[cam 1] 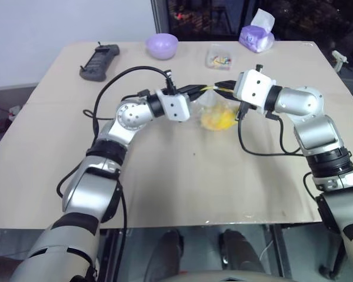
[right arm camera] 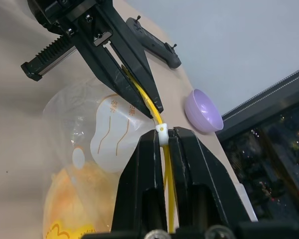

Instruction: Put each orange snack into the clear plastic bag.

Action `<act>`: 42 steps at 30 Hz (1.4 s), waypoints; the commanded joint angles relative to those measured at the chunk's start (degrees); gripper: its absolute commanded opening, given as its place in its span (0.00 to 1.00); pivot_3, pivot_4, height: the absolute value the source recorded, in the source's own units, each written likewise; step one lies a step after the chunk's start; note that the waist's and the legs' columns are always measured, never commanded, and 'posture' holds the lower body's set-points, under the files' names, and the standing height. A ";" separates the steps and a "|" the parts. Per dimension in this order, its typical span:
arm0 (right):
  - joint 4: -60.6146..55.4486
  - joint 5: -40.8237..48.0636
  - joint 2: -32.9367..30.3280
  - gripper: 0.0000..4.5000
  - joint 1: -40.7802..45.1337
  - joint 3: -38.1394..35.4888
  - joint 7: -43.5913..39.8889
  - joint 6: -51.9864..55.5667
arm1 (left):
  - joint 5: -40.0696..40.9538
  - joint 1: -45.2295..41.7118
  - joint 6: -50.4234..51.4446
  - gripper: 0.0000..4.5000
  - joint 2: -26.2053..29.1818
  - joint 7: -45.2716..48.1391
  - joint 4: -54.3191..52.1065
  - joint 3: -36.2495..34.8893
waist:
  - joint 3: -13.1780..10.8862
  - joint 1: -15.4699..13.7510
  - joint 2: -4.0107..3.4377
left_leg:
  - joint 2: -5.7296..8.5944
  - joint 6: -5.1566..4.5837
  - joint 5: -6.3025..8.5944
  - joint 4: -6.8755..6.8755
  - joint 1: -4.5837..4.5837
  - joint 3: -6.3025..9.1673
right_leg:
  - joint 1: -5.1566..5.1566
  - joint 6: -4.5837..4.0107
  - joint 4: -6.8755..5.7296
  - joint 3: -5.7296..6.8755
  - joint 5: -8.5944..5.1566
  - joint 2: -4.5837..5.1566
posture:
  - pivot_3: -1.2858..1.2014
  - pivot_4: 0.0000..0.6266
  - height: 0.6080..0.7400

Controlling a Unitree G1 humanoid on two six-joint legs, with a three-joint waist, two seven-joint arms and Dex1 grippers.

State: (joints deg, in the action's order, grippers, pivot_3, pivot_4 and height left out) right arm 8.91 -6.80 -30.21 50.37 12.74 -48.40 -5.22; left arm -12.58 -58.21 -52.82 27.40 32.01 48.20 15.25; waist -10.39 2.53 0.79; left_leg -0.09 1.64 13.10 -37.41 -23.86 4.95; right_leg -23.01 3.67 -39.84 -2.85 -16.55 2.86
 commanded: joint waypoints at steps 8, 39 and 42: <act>0.27 -1.69 -1.73 0.06 0.59 -1.73 1.77 -0.34 | -5.61 -1.13 1.46 0.00 1.87 -7.59 1.25 -1.54 | 0.00 -0.01 0.00 | 0.00 0.00 0.00 0.00 0.00 0.00 | 0.00 0.00 0.00 0.00 0.00 0.00 | 0.52 0.24 1.00; -5.58 11.45 -12.52 0.06 -7.66 -9.59 -5.01 18.15 | -11.82 -5.62 3.08 0.00 2.14 -24.21 8.58 -1.76 | 0.00 -0.14 0.00 | 0.00 -0.11 0.07 0.01 0.00 -0.01 | 0.00 0.00 0.01 -0.01 0.00 0.01 | 0.52 0.24 1.00; -2.89 10.58 -10.11 0.06 -4.77 -9.25 -1.89 16.13 | -12.20 -7.26 3.40 0.00 0.56 -26.15 9.85 -1.71 | -0.01 -0.06 0.01 | 0.01 -0.11 0.07 0.01 0.00 -0.01 | 0.00 0.00 0.01 -0.01 0.00 0.01 | 0.52 0.24 1.00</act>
State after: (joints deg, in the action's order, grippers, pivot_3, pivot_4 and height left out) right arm 5.49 4.24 -40.65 42.91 5.68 -52.58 12.40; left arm -25.31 -62.73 -49.89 28.12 8.34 58.16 15.22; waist -10.39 2.47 0.80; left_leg -0.08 1.53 13.17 -37.41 -23.87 4.93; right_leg -23.01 3.67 -39.85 -2.87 -16.54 2.86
